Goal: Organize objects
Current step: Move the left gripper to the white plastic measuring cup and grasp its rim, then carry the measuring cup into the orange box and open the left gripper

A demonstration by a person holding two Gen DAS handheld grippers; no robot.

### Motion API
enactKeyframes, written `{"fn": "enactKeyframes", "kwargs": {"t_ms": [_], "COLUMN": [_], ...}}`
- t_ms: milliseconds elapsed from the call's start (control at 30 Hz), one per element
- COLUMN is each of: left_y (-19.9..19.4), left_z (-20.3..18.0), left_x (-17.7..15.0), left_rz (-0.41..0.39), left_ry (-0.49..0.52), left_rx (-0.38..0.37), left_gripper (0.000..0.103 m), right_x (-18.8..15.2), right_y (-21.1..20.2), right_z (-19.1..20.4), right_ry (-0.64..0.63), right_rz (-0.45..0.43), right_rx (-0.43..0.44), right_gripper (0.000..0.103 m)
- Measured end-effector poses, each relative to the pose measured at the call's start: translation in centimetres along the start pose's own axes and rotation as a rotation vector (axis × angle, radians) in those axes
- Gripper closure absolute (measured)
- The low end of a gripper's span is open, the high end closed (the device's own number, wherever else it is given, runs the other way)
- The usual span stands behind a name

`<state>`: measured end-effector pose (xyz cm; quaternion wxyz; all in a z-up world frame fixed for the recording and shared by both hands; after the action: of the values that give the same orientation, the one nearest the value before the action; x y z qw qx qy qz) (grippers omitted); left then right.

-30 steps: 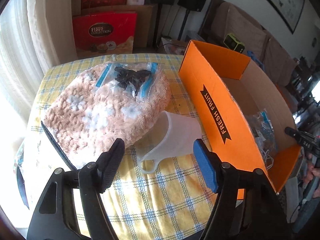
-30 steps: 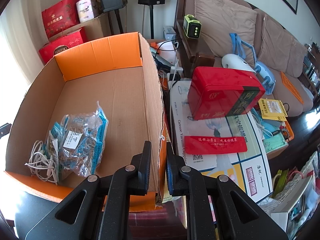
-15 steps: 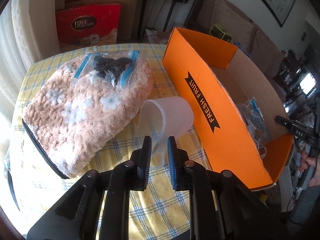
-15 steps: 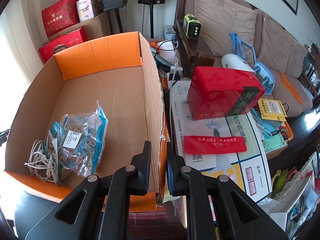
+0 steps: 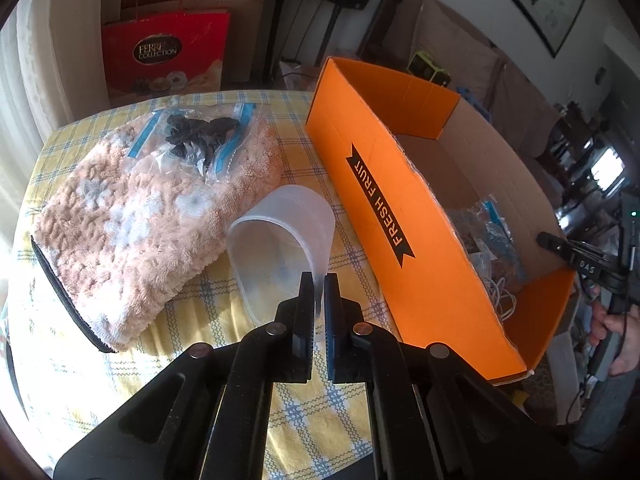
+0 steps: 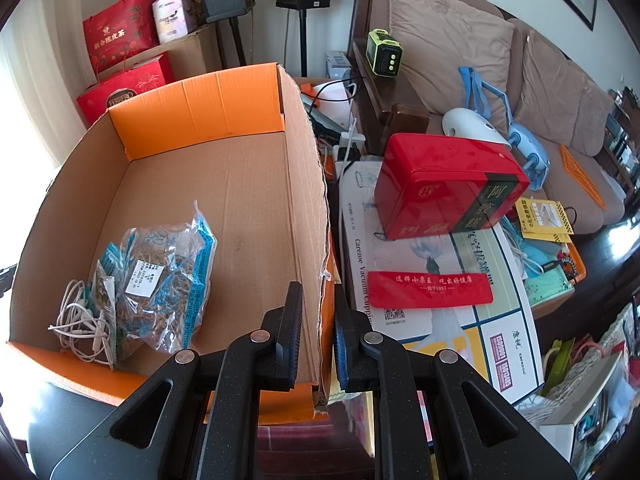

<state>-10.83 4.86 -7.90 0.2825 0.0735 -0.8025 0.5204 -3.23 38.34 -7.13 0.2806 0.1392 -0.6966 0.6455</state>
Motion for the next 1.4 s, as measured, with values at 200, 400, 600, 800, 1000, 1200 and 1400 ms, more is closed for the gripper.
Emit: {"fn": "enactKeyframes", "kwargs": {"t_ms": [200,400,600,800,1000,1200,1400], "left_y": [-2.3,-5.3,-7.8,-7.6,-5.0,-2.2,0.2], "left_z": [-0.8,-2.6,-5.8,-10.0,-13.6,-16.4,-18.2], "left_x": [0.6,1.7,2.6,2.6,2.1,1.9,1.8], "left_rz": [-0.059,-0.138,-0.207,-0.199,-0.149,-0.086,-0.039], "left_ry": [0.005,0.022,0.076,0.135,0.183,0.206,0.214], "left_rx": [-0.012,-0.047,-0.092,-0.141,-0.177,-0.218,-0.265], "left_gripper": [0.101,0.101,0.101,0.101,0.101,0.101,0.101], "right_x": [0.0,0.0,0.0,0.1,0.1,0.1,0.1], "right_y": [0.0,0.0,0.0,0.0,-0.3,-0.4,-0.6], "right_z": [0.0,0.0,0.0,0.1,0.3,0.3,0.2], "right_ry": [0.0,0.0,0.0,0.002,0.004,0.003,0.005], "right_rz": [0.0,0.001,0.0,0.001,0.0,0.0,-0.003], "right_rx": [0.0,0.0,0.001,0.005,0.013,0.018,0.025], "right_gripper": [0.09,0.09,0.09,0.09,0.09,0.09,0.091]}}
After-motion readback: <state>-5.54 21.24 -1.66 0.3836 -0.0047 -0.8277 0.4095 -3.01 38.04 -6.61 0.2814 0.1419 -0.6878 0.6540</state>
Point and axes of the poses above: each gripper's, at about its wrist camera, not at the fingertips, and y roughly the way its jaws point, z to its left, x to its top, the point moved 1 cm from there along y, roughly the way its jaws point
